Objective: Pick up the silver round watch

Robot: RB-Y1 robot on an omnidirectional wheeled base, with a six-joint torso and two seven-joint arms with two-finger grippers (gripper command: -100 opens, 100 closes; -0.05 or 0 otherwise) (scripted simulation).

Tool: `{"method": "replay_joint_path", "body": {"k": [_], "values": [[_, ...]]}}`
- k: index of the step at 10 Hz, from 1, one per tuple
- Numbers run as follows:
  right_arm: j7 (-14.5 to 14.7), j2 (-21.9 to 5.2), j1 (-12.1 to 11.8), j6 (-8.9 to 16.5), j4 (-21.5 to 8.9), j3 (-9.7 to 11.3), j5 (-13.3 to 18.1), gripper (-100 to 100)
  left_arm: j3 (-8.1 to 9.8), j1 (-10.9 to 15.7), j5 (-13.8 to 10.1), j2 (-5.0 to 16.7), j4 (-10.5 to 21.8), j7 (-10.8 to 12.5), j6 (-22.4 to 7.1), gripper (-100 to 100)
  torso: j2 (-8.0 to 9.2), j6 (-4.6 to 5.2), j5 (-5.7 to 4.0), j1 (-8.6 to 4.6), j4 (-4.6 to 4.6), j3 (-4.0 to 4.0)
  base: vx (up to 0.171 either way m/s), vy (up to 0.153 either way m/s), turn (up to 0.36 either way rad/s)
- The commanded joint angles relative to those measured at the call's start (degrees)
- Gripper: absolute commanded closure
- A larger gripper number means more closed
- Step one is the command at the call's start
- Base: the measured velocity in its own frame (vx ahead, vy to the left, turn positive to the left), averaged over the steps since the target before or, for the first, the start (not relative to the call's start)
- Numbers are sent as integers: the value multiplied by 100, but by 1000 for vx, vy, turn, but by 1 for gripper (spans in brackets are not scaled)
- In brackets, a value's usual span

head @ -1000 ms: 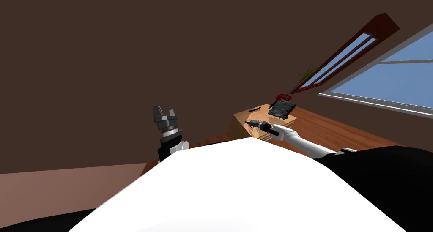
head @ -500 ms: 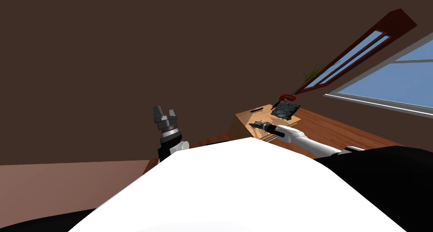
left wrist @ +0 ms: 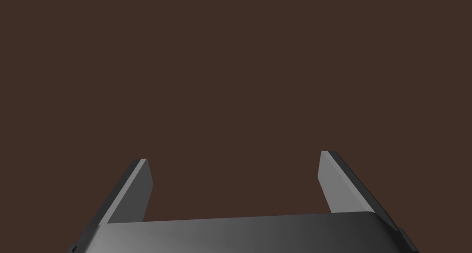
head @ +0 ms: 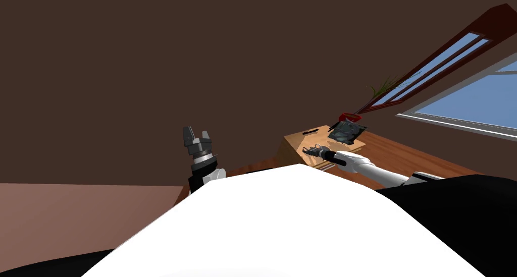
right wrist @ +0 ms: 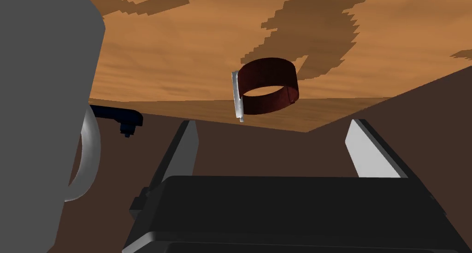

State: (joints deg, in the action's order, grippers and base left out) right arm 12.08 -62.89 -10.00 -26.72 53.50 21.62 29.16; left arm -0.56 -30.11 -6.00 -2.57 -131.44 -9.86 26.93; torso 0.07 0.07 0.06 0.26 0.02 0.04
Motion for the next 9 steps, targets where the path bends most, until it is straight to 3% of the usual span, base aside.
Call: {"method": "replay_joint_path", "body": {"k": [1, 2, 3, 4, 6, 7, 9], "values": [[7, -128, -1, 41, -194, 134, 110, -100, 0, 0, 0, 0, 0, 0, 0, 0, 0, 0, 0, 0, 0, 0, -14, 62, 75], [41, -23, 64, -38, -247, 78, 75, -100, 0, 0, 0, 0, 0, 0, 0, 0, -1, 0, 0, 3, 0, -1, -4, 28, 9], [55, -24, 69, -49, -278, 86, 84, 0, 0, 0, 0, 0, 0, 0, 0, 0, -4, 1, -1, -7, -1, -2, -1, 5, -3], [141, 164, 107, 46, -359, 84, 100, -100, 1, 0, 0, 0, 0, 0, 0, 0, -5, 1, -4, -15, -1, -3, 22, -30, 88], [123, 158, 76, 87, -298, 82, 96, -100, 1, -1, 0, 1, 0, 0, 0, 0, -21, -1, -10, -40, -4, -12, 32, -42, 53], [134, 167, 82, 90, -309, 83, 98, 100, 1, -1, 0, 1, 0, 0, 0, 0, -17, 1, -8, -32, -4, -10, 0, 0, 0], [134, 144, 83, 113, -324, 71, 98, 100, 1, -1, 0, 0, 0, 0, 0, 0, -6, -6, -23, -20, -4, -5, 2, -6, -7]]}}
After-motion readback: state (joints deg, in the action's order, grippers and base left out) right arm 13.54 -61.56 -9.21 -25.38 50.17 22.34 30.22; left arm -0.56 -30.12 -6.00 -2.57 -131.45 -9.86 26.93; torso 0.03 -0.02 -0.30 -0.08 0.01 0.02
